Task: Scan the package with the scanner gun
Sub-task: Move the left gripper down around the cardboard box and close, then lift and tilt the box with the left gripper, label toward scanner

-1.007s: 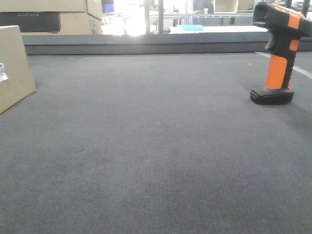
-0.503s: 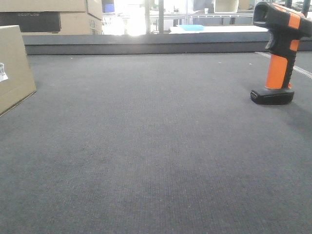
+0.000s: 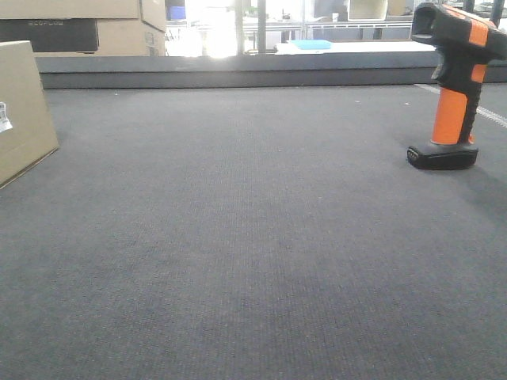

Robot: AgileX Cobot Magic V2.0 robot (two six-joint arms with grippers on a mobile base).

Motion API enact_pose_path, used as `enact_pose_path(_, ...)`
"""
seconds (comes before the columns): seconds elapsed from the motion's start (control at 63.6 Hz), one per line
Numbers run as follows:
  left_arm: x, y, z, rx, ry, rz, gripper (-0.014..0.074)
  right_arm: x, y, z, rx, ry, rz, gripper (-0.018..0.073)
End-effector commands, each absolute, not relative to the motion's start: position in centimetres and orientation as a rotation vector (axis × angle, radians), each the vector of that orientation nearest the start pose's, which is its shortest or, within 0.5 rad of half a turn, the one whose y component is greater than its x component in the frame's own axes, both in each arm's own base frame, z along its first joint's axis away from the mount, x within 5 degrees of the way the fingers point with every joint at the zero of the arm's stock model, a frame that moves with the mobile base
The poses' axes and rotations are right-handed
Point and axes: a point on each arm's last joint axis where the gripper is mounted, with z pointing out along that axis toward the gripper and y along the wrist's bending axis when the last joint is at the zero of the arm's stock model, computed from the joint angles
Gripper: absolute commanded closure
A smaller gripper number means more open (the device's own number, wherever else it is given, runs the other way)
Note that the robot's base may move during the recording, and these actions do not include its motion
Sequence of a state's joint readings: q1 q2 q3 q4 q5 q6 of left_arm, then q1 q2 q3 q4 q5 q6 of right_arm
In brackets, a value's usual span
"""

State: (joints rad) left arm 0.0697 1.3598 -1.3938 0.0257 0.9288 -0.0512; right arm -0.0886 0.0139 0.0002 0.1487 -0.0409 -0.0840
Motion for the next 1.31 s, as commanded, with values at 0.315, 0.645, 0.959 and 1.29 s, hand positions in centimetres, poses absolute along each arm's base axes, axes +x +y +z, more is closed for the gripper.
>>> enact_pose_path(0.315,32.6,3.7,35.9,-0.148,2.599,-0.024,0.0652,5.6,-0.6,21.9,0.113,1.420,-0.030,0.0727)
enact_pose_path(0.645,33.3,4.0,36.1,-0.139,2.535,0.016,0.0006,5.6,-0.6,21.9,0.113,1.420,-0.030,0.0727)
enact_pose_path(0.959,35.2,4.5,33.1,-0.126,2.614,0.067,-0.0012,5.6,-0.6,21.9,0.113,1.420,-0.030,0.0727)
enact_pose_path(1.29,36.5,4.0,30.3,-0.087,2.712,0.031,0.0008,5.6,-0.6,21.9,0.113,1.420,-0.030,0.0727)
